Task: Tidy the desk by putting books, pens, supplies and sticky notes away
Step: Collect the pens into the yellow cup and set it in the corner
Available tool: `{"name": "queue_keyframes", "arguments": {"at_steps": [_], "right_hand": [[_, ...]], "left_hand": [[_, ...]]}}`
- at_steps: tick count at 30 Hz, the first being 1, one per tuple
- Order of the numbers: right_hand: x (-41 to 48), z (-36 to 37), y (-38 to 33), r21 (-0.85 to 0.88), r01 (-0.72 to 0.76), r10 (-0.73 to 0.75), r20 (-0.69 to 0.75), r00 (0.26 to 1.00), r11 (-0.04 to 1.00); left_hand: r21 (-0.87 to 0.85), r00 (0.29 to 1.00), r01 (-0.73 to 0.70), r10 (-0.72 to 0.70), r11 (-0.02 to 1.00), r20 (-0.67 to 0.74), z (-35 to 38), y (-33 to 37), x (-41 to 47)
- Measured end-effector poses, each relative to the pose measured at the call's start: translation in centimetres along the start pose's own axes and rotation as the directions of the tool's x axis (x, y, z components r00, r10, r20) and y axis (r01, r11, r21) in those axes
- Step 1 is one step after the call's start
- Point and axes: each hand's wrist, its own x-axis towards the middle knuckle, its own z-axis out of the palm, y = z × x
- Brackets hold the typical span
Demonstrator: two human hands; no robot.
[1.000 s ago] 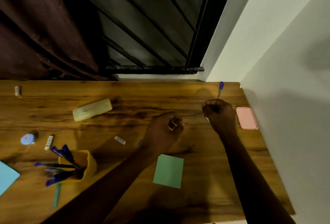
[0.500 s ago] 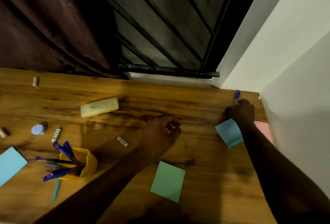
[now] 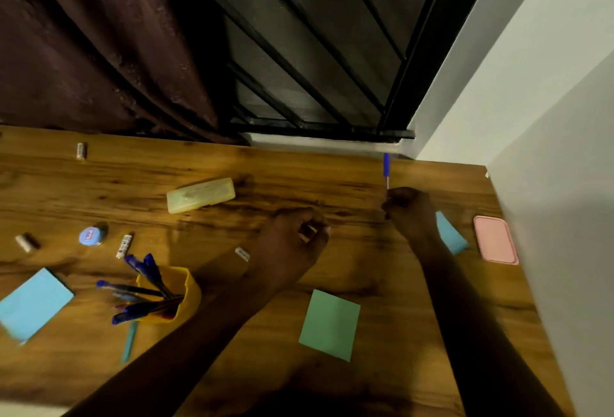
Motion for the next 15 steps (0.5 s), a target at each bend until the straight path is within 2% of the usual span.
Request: {"name": "queue_keyframes", "arguments": {"at_steps": [3,7,15], "right_hand": [[-4.2,3.4,-3.1,0.099,0.091,-0.098,0.070,0.993,0.991],[-9.3,7.8,-7.7,0.233,0.158,-0.192,0.130,0.973,0.960],[-16.3,15.1,-13.8,0.229,0.279,-0.334,0.250,0.909,0.933]], "left_hand": [[-0.055,1.000,0.013,-0.012,0.998,0.016,-1.9,-1.0,-1.5],[-0.094,0.998,0.043,-0.046,0.995,-0.032,-4.9,-2.5,-4.3],[-0.090,0.985,0.102,-0.114,0.991,-0.132,-11.6,-6.6,-12.0]]}}
